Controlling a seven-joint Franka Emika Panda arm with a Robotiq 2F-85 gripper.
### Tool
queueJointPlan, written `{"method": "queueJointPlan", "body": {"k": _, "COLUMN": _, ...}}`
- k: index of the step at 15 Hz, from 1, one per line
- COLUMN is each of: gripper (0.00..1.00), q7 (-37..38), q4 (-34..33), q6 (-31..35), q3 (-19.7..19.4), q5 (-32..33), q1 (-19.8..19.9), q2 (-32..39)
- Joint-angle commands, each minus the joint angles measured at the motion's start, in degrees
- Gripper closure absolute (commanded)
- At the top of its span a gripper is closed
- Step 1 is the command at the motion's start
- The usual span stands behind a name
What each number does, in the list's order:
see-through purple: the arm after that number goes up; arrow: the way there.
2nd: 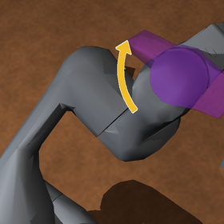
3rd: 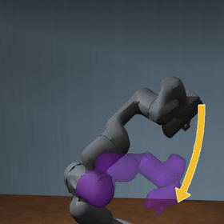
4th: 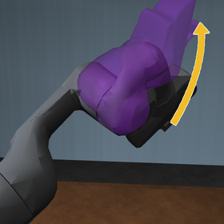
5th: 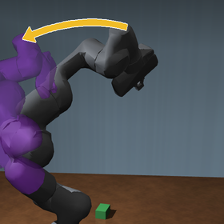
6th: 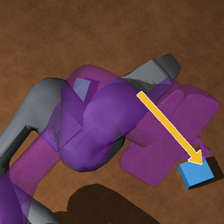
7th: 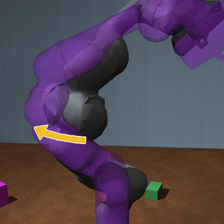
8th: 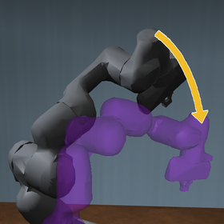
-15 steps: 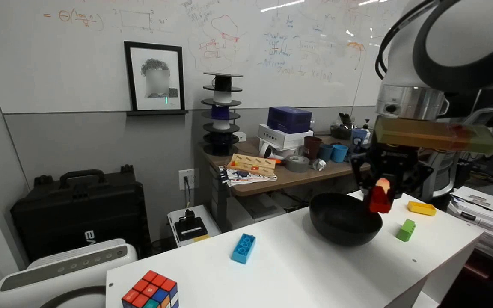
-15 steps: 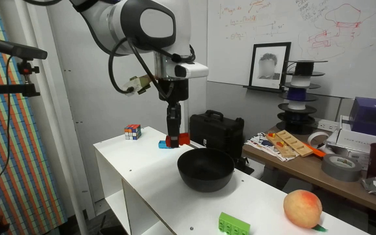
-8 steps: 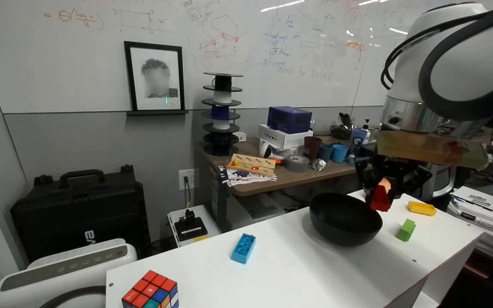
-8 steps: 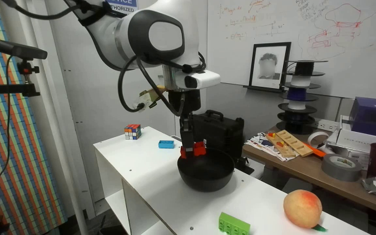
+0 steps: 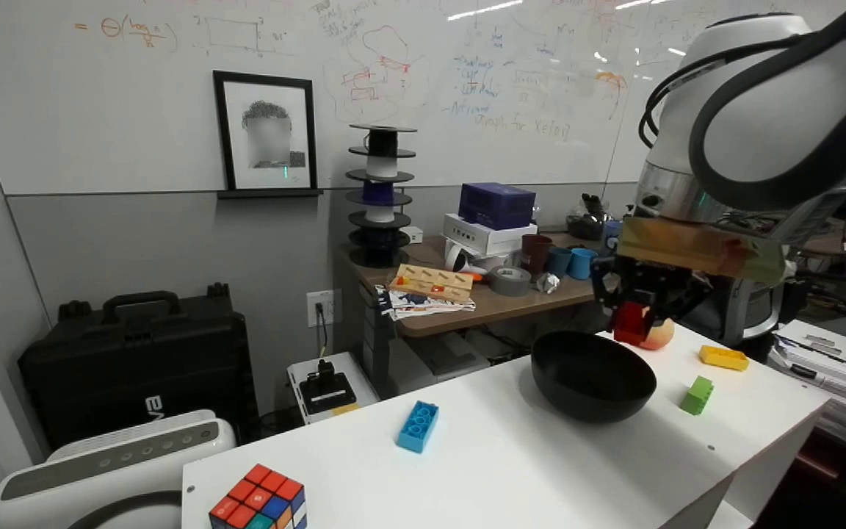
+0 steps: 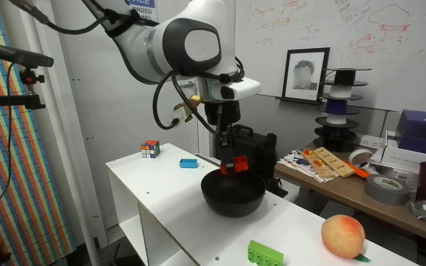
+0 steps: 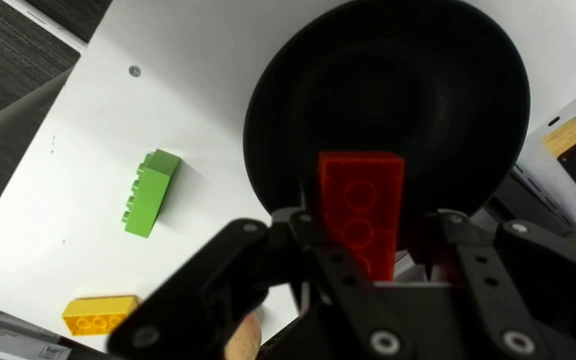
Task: Place the red, green, blue and yellow building blocks inside the black bowl
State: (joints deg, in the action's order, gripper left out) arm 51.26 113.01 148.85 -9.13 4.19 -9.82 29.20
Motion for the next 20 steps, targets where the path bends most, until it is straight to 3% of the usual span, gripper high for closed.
{"method": "queueJointPlan", "body": {"k": 1, "gripper": 0.25, "q7": 3.44, "q4": -4.47, "q6": 0.71, "q3": -2.47, "q5": 2.71, "q1": -1.99, "q2": 3.15}}
{"method": "queueJointPlan", "body": {"k": 4, "gripper": 0.02, "q7": 3.52, "q4": -5.21, "q6": 1.05, "q3": -2.13, "q5": 2.62, "q1": -1.98, "q2": 2.81}}
{"method": "queueJointPlan", "body": {"k": 10, "gripper": 0.0, "q7": -0.06, "q4": -3.49, "q6": 1.46, "q3": 1.33, "q5": -0.82, "q1": 0.26, "q2": 0.84}}
{"method": "queueJointPlan", "body": {"k": 12, "gripper": 0.0, "q7": -6.04, "q4": -3.25, "q6": -2.67, "q3": 7.13, "q5": -8.38, "q1": 4.91, "q2": 1.18}}
{"method": "queueJointPlan", "body": {"k": 14, "gripper": 0.0, "q7": -10.67, "q4": -3.49, "q6": -6.21, "q3": 10.15, "q5": -14.81, "q1": 7.65, "q2": 2.1}}
{"method": "queueJointPlan", "body": {"k": 15, "gripper": 0.0, "q7": -7.11, "q4": -3.93, "q6": -8.32, "q3": 7.19, "q5": -13.44, "q1": 5.68, "q2": 2.84}}
{"method": "queueJointPlan", "body": {"k": 20, "gripper": 0.0, "q7": -4.31, "q4": -2.42, "q6": -8.24, "q3": 3.2, "q5": -8.86, "q1": 2.6, "q2": 0.43}}
